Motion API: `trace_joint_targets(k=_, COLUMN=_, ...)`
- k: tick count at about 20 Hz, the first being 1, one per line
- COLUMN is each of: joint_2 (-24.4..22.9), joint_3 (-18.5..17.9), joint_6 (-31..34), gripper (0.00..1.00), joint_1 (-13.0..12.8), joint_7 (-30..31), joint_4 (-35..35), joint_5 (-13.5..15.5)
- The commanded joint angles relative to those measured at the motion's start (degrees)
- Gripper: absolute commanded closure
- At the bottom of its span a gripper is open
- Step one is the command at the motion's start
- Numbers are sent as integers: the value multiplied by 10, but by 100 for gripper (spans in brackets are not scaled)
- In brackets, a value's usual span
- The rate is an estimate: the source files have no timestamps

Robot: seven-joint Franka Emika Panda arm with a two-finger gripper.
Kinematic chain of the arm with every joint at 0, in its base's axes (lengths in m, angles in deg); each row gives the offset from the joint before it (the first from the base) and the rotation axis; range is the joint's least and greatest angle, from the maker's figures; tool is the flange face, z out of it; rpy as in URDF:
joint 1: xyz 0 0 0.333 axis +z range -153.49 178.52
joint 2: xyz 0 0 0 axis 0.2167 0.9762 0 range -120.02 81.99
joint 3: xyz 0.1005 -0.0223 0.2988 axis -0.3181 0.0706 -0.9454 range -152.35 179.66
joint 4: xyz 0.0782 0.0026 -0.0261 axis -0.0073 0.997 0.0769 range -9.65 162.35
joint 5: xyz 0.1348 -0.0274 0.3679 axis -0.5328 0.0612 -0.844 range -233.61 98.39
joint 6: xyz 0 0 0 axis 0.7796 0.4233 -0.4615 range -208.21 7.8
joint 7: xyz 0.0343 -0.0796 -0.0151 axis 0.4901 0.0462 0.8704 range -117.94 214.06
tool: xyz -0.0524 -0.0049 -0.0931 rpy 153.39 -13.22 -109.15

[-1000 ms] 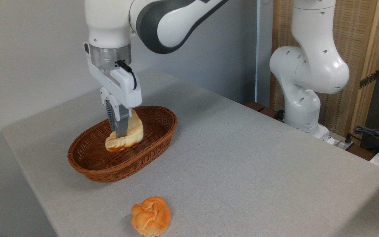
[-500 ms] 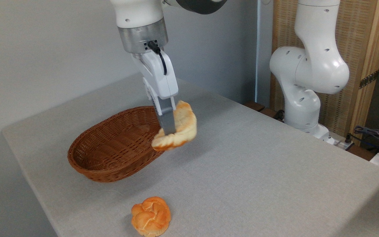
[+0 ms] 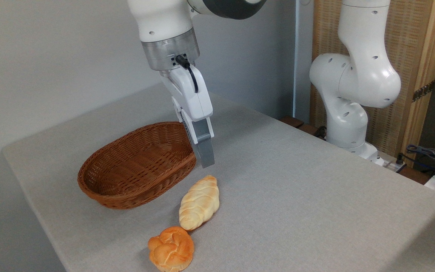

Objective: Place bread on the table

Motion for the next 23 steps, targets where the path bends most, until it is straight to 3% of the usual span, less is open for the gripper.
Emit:
trace_joint_targets(k=1, joint_2=-4, joint_3=-11, joint_6=-14, gripper=0, joint_1=-6, joint_7=59, joint_4=-8, joint_5=54)
trace_joint_targets(k=3, joint_2=-3, joint_3=-13, joint_6=-31, gripper=0, joint_1=-6, joint_7=133, joint_4=-21, joint_5=86)
trace_joint_targets(k=7, joint_2=-1, joint_3=6, joint_6=-24, gripper=0, joint_1=-6, joint_7=206, joint_4=-52, joint_5=88)
trace_joint_targets(k=9, joint_2=3, joint_3=14, joint_6=-19, gripper=0, joint_1=-5, joint_7=206, joint_4=-67, joint_5=87)
trace_joint_targets(k=13, joint_2=41, joint_3=7, joint_6=54, gripper=0, joint_1=-5, joint_7=202, joint_4=-143, joint_5=84)
trace_joint_targets(k=23, joint_2=51, joint_3=6, joint_6=63, gripper=0, joint_1=-4, joint_7=174, joint_4=-150, joint_5=82)
